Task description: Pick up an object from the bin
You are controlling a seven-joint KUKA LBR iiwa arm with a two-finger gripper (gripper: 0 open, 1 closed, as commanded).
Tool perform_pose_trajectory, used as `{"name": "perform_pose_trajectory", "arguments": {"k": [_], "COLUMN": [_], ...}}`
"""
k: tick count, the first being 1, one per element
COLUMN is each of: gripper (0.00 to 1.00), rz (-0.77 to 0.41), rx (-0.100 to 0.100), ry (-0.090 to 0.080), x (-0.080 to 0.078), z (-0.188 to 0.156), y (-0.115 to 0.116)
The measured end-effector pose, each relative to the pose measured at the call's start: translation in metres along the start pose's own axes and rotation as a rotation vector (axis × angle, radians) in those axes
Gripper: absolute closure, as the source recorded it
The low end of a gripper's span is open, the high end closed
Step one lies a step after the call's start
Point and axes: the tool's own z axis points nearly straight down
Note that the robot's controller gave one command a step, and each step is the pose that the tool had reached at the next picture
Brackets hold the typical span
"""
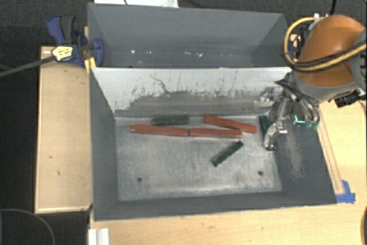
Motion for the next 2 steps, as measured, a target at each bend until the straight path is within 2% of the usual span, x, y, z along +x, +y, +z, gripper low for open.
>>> {"name": "perform_pose_trajectory", "arguments": {"k": [1,2], "gripper": [0.00,1.00], "rz": [-0.002,-0.082], "rx": [0.001,0.006], "ry": [-0.008,-0.033], "x": [-0.002,0.008], "z": [-0.004,0.095], "y": [0.000,0.037]}}
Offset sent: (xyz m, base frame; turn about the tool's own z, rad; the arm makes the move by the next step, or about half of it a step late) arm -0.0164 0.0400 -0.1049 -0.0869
